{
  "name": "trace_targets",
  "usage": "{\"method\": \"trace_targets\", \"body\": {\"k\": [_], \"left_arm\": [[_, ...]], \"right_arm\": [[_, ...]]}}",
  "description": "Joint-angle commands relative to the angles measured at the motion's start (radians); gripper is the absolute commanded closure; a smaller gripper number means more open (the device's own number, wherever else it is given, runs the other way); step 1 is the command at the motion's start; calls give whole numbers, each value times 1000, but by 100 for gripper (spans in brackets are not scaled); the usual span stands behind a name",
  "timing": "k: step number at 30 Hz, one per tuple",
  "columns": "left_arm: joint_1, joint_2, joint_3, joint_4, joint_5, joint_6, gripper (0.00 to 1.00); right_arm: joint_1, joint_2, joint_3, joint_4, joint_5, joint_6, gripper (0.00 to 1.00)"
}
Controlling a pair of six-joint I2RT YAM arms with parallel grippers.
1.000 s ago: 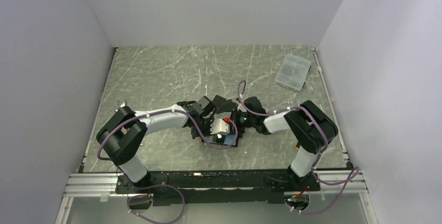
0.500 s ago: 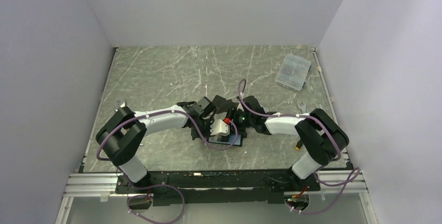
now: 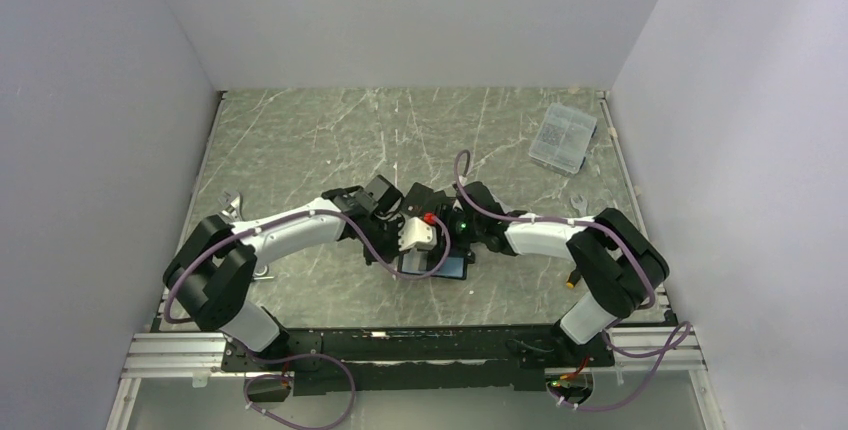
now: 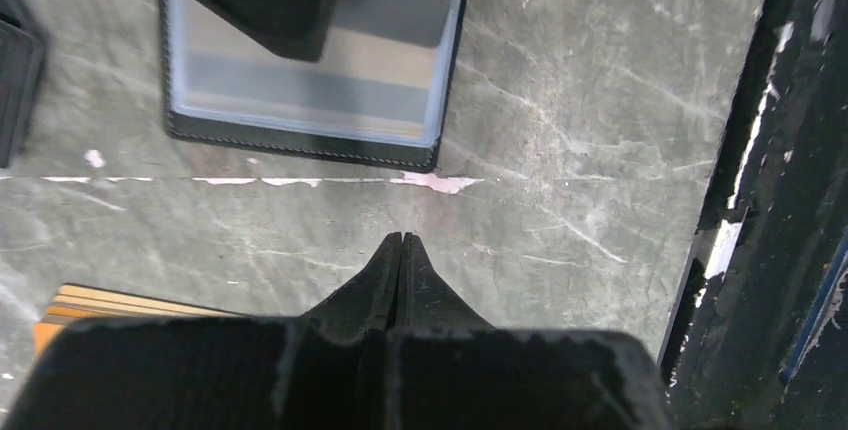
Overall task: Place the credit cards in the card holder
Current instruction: Insert the credit card into the card holder.
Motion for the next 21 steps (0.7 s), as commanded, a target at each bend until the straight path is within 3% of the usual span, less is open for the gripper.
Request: {"method": "trace_targets", "body": {"k": [1, 9, 21], "left_arm": [[15, -35, 56, 2, 120, -32, 100], [13, 63, 96, 94, 155, -89, 100], [-27, 177, 116, 156, -39, -91, 100]], "right_arm": [[-1, 97, -44, -109, 149, -42, 43], [-2, 72, -123, 103, 48, -38, 42], [-26, 71, -190, 267, -55, 22, 42]]}}
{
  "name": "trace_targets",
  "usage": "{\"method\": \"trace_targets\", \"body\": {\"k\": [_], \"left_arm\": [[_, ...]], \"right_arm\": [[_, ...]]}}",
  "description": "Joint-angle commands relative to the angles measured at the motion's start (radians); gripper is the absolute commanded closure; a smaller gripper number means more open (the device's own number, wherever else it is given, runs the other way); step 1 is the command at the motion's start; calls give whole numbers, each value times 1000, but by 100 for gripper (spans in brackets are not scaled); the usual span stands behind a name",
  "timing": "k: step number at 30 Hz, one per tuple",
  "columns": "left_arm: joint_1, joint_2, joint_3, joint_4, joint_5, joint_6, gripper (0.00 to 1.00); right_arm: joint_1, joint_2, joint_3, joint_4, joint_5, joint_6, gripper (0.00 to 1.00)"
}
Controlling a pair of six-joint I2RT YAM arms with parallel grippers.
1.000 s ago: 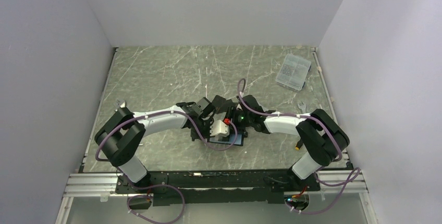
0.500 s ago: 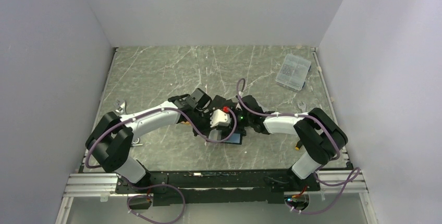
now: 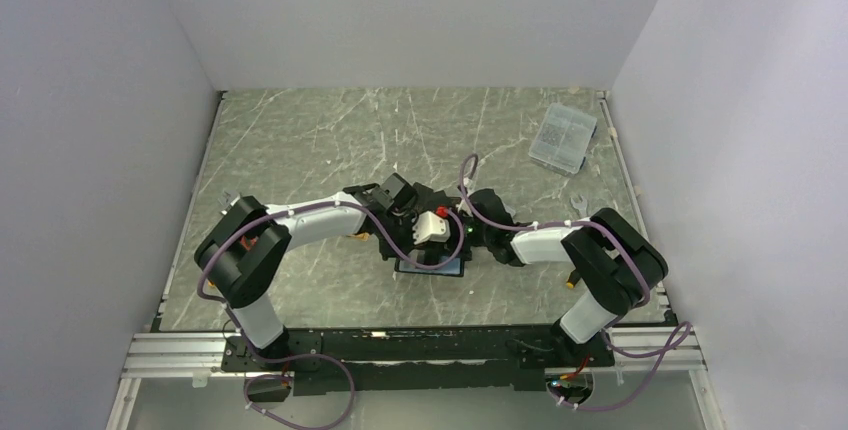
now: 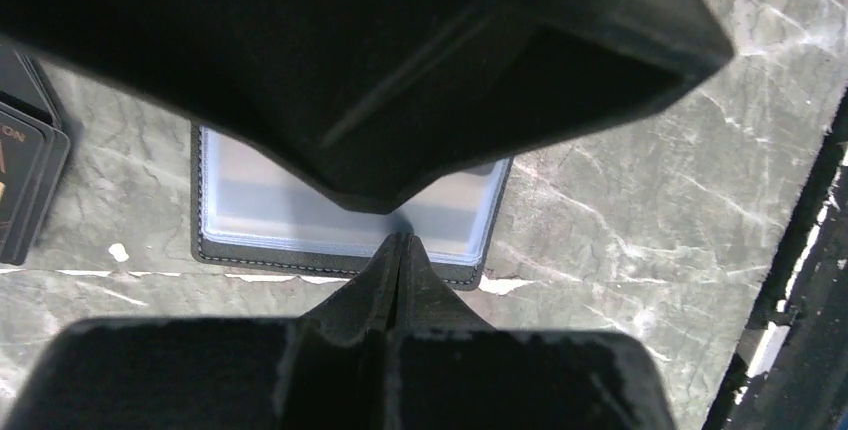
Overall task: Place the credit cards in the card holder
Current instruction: Insert the credit card into the card holder.
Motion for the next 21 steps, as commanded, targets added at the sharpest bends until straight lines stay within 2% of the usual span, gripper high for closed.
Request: {"method": "trace_targets", "body": {"k": [1, 9, 21], "left_arm": [[-39, 25, 49, 28, -88, -12, 100], [-135, 65, 14, 34, -250, 18, 100], [-139, 44, -60, 16, -314, 24, 100]], "right_arm": [[-6, 53, -77, -17, 34, 11, 42], [-43, 39, -104, 9, -14, 28, 41], [-76, 6, -30, -217, 31, -63, 40]]}}
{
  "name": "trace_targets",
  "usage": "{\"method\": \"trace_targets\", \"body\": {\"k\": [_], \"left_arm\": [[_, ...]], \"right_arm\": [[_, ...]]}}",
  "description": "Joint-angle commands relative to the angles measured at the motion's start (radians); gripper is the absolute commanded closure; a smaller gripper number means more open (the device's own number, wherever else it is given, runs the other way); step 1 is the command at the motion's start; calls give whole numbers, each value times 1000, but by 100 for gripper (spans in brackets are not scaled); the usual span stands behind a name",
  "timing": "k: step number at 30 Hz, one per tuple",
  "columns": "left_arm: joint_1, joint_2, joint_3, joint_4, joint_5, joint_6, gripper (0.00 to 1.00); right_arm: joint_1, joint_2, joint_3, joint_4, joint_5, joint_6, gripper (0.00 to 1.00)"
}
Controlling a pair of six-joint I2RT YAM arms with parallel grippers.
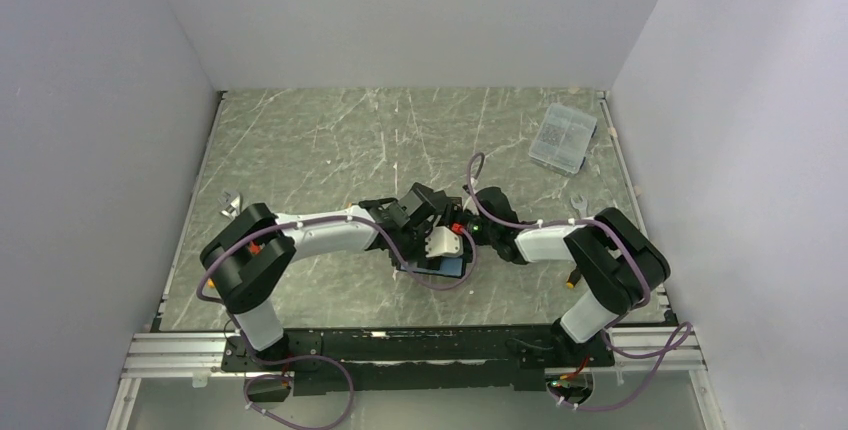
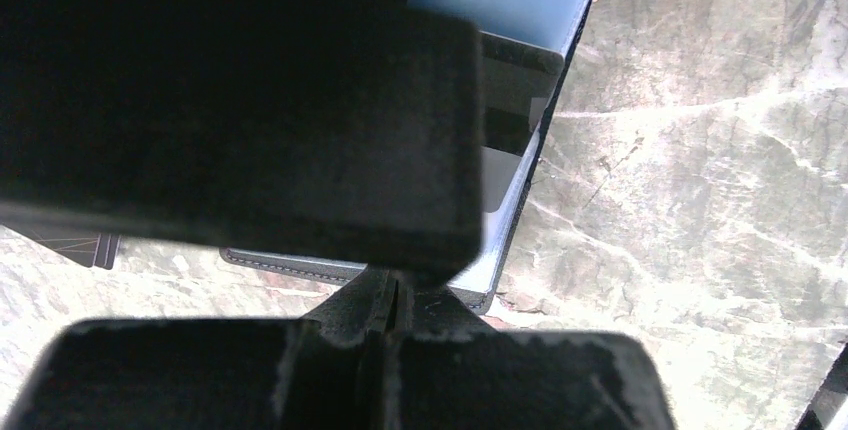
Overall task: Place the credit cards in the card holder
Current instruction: Insert the credit card into the card holder.
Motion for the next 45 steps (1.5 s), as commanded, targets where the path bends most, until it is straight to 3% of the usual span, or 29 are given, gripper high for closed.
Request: {"method": "trace_targets", "body": {"k": [1, 9, 16, 18, 23, 27, 32, 35, 42, 45], "left_arm": [[3, 29, -71, -31, -52, 14, 100], [2, 13, -108, -27, -63, 8, 100], [3, -13, -116, -25, -57, -5, 100], [2, -16, -111, -27, -52, -7, 100], [4, -20, -105, -36, -46, -8, 100], [15, -48, -86, -61, -31, -19, 100], [52, -83, -18, -136, 41, -44, 100], [72, -105, 9, -163, 80, -49, 96], [104, -130, 29, -190, 138, -54, 75], [112, -131, 6, -165, 119, -48, 74]], "right_arm": [[-17, 3, 8, -265, 108, -91, 39], [-23, -54, 109, -538, 227, -155, 39], [-20, -74, 102, -528, 227, -130, 40], [-14, -72, 95, -497, 214, -112, 44], [-2, -115, 73, -431, 207, -86, 72], [-2, -155, 79, -445, 220, -97, 81], [0, -156, 82, -428, 202, -90, 82], [10, -151, 92, -423, 205, -88, 82], [54, -118, 169, -452, 225, -94, 91], [67, -89, 195, -466, 237, -95, 93]]}}
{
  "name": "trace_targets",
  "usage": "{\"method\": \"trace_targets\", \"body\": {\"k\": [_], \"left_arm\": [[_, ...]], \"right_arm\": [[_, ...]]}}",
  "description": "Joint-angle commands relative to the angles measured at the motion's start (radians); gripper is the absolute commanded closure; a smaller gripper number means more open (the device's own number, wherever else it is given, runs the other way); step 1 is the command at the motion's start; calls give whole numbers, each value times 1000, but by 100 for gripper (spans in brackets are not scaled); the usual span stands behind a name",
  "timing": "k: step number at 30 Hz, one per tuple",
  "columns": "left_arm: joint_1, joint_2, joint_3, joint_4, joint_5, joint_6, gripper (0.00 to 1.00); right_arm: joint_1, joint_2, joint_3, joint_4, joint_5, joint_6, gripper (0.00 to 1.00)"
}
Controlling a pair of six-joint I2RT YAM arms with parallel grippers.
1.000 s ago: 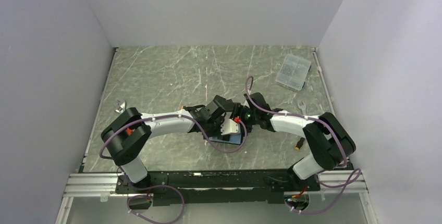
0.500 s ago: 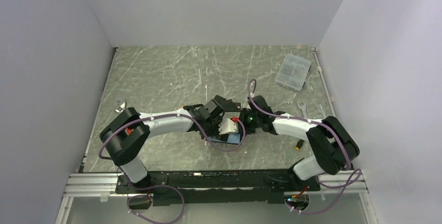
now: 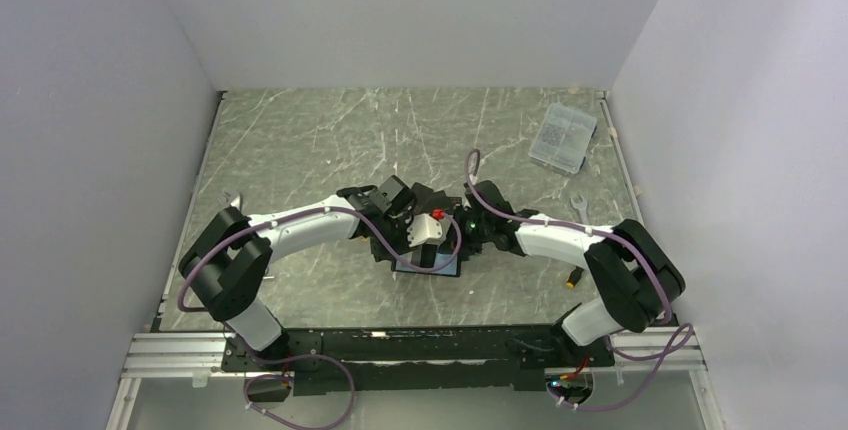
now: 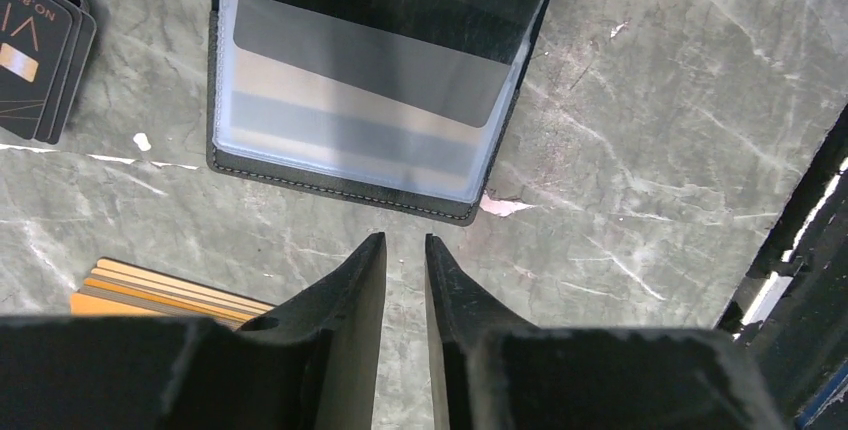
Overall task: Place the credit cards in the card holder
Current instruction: Insert the credit card into the card holder.
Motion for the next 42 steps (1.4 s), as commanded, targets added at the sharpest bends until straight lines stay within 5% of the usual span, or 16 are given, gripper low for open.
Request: {"method": "trace_targets", "body": {"k": [1, 11, 42], "left_arm": [[10, -29, 1, 8, 13, -5, 74], [26, 41, -26, 85, -77, 1, 82], [26, 71, -63, 133, -53, 10, 89]], "right_arm": [[21, 34, 70, -16, 34, -7, 94], [23, 20, 82, -91, 100, -18, 99], [95, 169, 134, 22, 54, 46, 100]]}}
